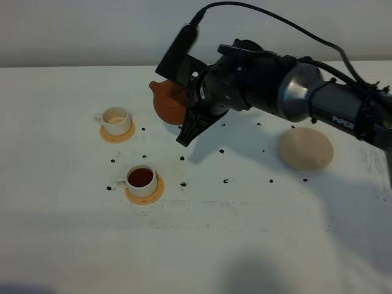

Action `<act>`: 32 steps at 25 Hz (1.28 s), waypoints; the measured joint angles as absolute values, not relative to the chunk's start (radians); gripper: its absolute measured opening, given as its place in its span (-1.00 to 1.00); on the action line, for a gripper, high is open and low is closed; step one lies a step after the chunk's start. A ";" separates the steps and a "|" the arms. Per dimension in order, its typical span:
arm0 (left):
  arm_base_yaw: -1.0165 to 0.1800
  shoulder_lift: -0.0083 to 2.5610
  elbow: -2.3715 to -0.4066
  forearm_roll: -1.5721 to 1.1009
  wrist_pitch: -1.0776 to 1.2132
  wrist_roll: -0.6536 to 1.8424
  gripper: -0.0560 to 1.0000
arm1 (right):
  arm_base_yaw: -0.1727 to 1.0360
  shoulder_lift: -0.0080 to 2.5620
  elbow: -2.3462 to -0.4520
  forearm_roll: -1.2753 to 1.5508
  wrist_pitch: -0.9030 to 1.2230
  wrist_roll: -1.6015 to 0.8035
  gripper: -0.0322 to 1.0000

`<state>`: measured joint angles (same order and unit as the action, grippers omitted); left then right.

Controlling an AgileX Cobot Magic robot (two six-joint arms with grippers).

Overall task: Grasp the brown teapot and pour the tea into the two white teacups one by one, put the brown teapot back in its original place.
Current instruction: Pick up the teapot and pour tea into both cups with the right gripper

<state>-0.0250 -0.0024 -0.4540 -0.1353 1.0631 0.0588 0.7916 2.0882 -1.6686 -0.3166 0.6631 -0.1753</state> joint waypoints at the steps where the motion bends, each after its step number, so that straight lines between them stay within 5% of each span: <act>1: -0.025 -0.002 -0.454 -0.135 1.063 0.059 0.23 | 0.792 2.098 -1.677 -0.319 0.664 -0.190 -0.75; 14: -0.025 -0.002 -0.454 -0.135 1.063 0.059 0.23 | 0.812 2.231 -1.853 -0.339 0.673 -0.300 -0.75; 32: -0.025 -0.002 -0.454 -0.135 1.063 0.059 0.23 | 0.841 2.283 -1.863 -0.464 0.621 -0.365 -0.75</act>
<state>-0.0250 -0.0024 -0.4540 -0.1353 1.0631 0.0588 0.8406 2.2830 -1.8630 -0.4640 0.6211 -0.3652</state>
